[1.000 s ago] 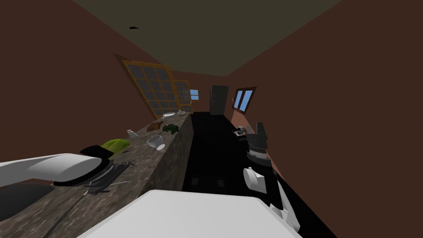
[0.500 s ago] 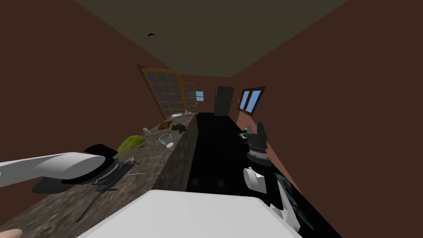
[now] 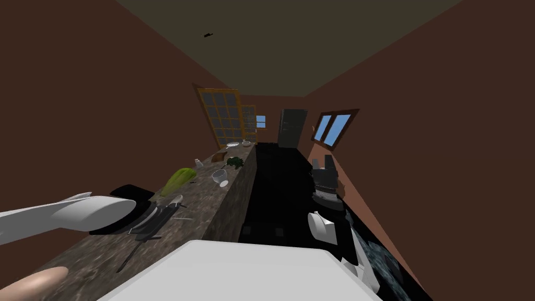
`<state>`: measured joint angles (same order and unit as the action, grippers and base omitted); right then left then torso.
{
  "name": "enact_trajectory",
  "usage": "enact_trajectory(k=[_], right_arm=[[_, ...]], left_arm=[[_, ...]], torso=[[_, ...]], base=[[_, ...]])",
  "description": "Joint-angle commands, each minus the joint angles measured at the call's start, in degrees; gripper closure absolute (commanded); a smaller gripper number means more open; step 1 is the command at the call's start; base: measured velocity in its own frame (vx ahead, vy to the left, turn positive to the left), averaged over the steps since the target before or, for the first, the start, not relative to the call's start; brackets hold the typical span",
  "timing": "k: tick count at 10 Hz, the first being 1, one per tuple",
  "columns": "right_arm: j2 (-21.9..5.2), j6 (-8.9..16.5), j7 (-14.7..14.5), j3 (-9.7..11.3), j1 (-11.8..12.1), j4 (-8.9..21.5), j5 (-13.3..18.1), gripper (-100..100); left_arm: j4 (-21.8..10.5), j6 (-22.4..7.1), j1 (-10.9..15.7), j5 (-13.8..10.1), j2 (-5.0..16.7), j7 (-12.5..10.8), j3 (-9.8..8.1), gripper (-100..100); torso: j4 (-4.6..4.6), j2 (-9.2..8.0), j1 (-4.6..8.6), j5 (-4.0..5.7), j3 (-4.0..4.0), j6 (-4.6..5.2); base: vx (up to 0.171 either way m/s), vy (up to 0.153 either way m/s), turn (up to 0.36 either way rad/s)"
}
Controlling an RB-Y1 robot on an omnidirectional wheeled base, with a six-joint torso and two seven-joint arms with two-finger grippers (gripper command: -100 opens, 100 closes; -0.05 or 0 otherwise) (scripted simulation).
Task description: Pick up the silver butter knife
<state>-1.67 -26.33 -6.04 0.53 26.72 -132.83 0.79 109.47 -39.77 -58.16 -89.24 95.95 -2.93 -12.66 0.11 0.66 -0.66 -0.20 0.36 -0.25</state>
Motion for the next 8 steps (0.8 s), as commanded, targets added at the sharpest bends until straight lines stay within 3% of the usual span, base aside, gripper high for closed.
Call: enact_trajectory(k=[1, 2, 3, 8], right_arm=[[0.00, 0.00, 0.00, 0.00, 0.00, 0.00, 0.00, 0], [0.00, 0.00, 0.00, 0.01, -0.02, 0.00, 0.00, 0], [0.01, 0.00, 0.00, 0.01, -0.02, 0.00, 0.00, 0], [0.01, 0.01, 0.00, 0.02, -0.03, 0.01, 0.00, 0]], left_arm=[[0.00, 0.00, 0.00, 0.00, 0.00, 0.00, 0.00, -100], [0.15, 0.04, -0.04, 0.01, -0.07, 0.03, -0.05, 0], [-1.69, -0.03, 0.55, -0.28, -1.34, -0.06, 0.62, -100], [-6.24, -0.20, 1.99, -1.02, -4.53, -0.29, 2.29, -100]], torso=[[0.00, 0.00, 0.00, 0.00, 0.00, 0.00], [-0.01, -0.11, 0.11, 0.02, -0.05, 0.07], [-0.04, -0.22, 0.19, 0.05, -0.12, 0.05], [-0.13, -0.57, 0.46, 0.11, -0.33, 0.08]], base=[[0.040, 0.022, 0.047], [0.007, 0.004, -0.010], [-0.080, 0.000, -0.325], [-0.079, -0.060, -0.245]])
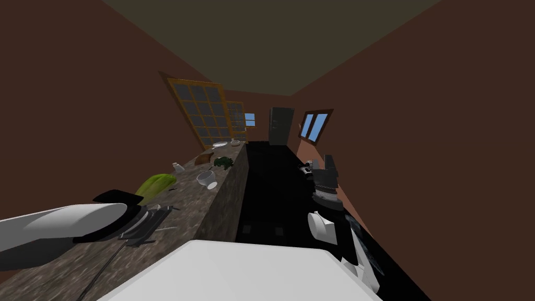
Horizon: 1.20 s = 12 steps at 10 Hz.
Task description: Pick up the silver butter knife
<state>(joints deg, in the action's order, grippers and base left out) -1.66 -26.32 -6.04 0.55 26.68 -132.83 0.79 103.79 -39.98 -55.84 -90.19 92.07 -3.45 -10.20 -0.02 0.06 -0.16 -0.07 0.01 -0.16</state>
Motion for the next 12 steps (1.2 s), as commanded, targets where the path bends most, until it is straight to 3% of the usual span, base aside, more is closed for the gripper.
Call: enact_trajectory(k=[1, 11, 12], right_arm=[[0.00, 0.00, 0.00, 0.00, 0.00, 0.00, 0.00, 0], [-0.01, 0.00, 0.00, -0.02, 0.02, 0.00, 0.00, 0], [-0.01, 0.00, 0.00, -0.02, 0.02, 0.00, 0.00, 0]], left_arm=[[-1.48, -0.03, -0.04, -0.22, -1.29, 0.18, 0.17, -100], [-2.39, -0.06, 0.25, -0.36, -1.93, 0.14, 0.50, -100], [-3.18, 0.63, 0.77, 1.16, -3.86, 0.64, 1.70, -100]], torso=[[0.00, 0.00, 0.00, 0.00, 0.00, 0.00], [0.06, 0.29, -0.34, -0.07, 0.16, -0.06], [0.06, 0.30, -0.37, -0.08, 0.17, -0.07]], base=[[-0.067, -0.069, -0.222], [-0.007, -0.007, -0.022], [0.015, -0.016, -0.063]])
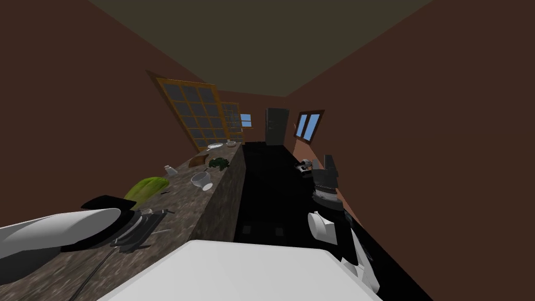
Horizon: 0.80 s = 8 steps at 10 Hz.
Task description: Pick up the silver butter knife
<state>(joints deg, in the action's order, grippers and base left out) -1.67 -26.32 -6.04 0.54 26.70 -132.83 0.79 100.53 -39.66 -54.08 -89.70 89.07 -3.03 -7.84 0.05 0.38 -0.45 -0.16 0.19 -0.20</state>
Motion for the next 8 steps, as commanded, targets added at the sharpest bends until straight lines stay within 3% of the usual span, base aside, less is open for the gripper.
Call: enact_trajectory(k=[1, 2, 3, 4, 8], right_arm=[[0.00, 0.00, 0.00, 0.00, 0.00, 0.00, 0.00, 0], [0.00, 0.00, 0.00, 0.00, 0.00, 0.00, 0.00, 0], [0.00, 0.00, 0.00, 0.00, 0.00, 0.00, 0.00, 0], [0.00, 0.00, 0.00, 0.00, 0.00, 0.00, 0.00, 0], [0.00, 0.00, 0.00, 0.00, 0.00, 0.00, 0.00, 0]], left_arm=[[-0.24, 0.59, -0.77, 1.28, -1.64, 0.42, -0.19, -100], [-0.72, 1.01, -0.46, 2.20, -2.80, 0.73, 0.53, -100], [-0.45, 0.70, -0.14, 1.77, -2.00, 0.31, 0.57, -100], [-0.44, 0.80, -0.18, 1.90, -2.11, 0.28, 0.58, 100], [-0.45, 0.74, -0.21, 1.87, -2.12, 0.25, 0.62, 100]], torso=[[0.00, 0.00, 0.00, 0.00, 0.00, 0.00], [0.00, 0.01, 0.07, 0.03, 0.00, -0.01], [0.00, 0.01, 0.09, 0.04, 0.01, -0.02], [0.00, -0.01, 0.04, 0.04, 0.00, -0.01], [-0.02, 0.00, -0.05, 0.01, -0.01, 0.04]], base=[[0.017, -0.034, -0.091], [0.020, -0.033, -0.049], [0.009, -0.014, -0.002], [0.000, 0.000, 0.000], [-0.001, -0.001, 0.005]])
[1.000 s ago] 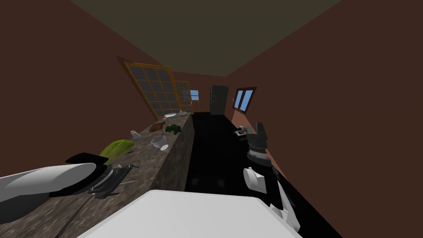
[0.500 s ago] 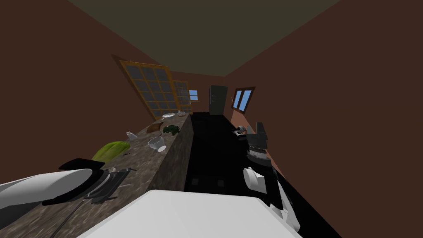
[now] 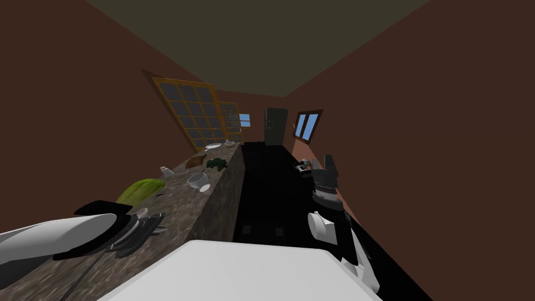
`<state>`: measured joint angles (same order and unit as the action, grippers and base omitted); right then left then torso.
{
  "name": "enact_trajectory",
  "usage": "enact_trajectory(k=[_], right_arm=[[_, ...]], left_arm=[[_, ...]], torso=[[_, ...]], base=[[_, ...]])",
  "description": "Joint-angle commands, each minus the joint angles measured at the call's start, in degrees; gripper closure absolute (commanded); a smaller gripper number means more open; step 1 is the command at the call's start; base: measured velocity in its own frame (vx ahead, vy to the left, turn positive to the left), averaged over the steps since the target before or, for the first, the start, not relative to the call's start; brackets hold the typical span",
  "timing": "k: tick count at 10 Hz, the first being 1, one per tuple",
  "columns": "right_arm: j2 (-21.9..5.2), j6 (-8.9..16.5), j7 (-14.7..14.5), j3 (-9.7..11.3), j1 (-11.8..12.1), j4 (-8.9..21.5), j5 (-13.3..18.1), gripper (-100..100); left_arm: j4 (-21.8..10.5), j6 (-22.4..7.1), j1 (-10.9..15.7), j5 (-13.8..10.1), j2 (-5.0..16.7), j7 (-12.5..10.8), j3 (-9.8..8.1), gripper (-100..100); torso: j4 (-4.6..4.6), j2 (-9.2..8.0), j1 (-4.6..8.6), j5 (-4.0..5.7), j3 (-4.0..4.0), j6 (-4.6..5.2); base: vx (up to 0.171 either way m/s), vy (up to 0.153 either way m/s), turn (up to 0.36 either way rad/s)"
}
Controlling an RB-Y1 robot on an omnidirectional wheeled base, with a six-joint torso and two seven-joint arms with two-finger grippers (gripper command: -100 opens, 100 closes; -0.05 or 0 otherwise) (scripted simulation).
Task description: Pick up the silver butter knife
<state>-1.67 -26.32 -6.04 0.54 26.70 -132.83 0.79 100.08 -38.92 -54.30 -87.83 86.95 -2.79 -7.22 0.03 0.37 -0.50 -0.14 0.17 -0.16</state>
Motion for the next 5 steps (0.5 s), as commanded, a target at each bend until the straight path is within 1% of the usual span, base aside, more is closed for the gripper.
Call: enact_trajectory(k=[1, 2, 3, 4, 5], right_arm=[[0.00, 0.00, 0.00, 0.00, 0.00, 0.00, 0.00, 0], [0.00, 0.00, 0.00, 0.00, 0.00, 0.00, 0.00, 0], [0.00, 0.00, 0.00, 0.00, 0.00, 0.00, 0.00, 0], [0.00, 0.00, 0.00, 0.00, 0.00, 0.00, 0.00, 0], [0.00, 0.00, 0.00, 0.00, 0.00, 0.00, 0.00, 0]], left_arm=[[0.00, 0.00, 0.00, 0.00, 0.00, 0.00, 0.00, 0], [0.69, -0.56, -0.87, -1.50, 1.65, -0.12, -1.53, 100], [1.17, -0.98, -1.18, -2.41, 2.81, -0.43, -2.25, 100], [0.98, -0.73, -1.26, -1.90, 2.15, -0.21, -2.12, 100], [1.05, -0.81, -1.36, -2.00, 2.28, -0.25, -2.29, 0]], torso=[[0.00, 0.00, 0.00, 0.00, 0.00, 0.00], [0.00, 0.00, 0.00, 0.00, 0.00, 0.00], [-0.01, -0.03, -0.06, 0.03, -0.02, -0.01], [-0.02, -0.08, -0.13, 0.00, -0.05, -0.03], [-0.01, -0.06, -0.09, -0.03, -0.04, -0.02]], base=[[0.000, 0.000, 0.000], [-0.013, 0.025, 0.071], [-0.022, 0.046, 0.090], [-0.009, 0.021, 0.012], [0.000, 0.000, 0.000]])
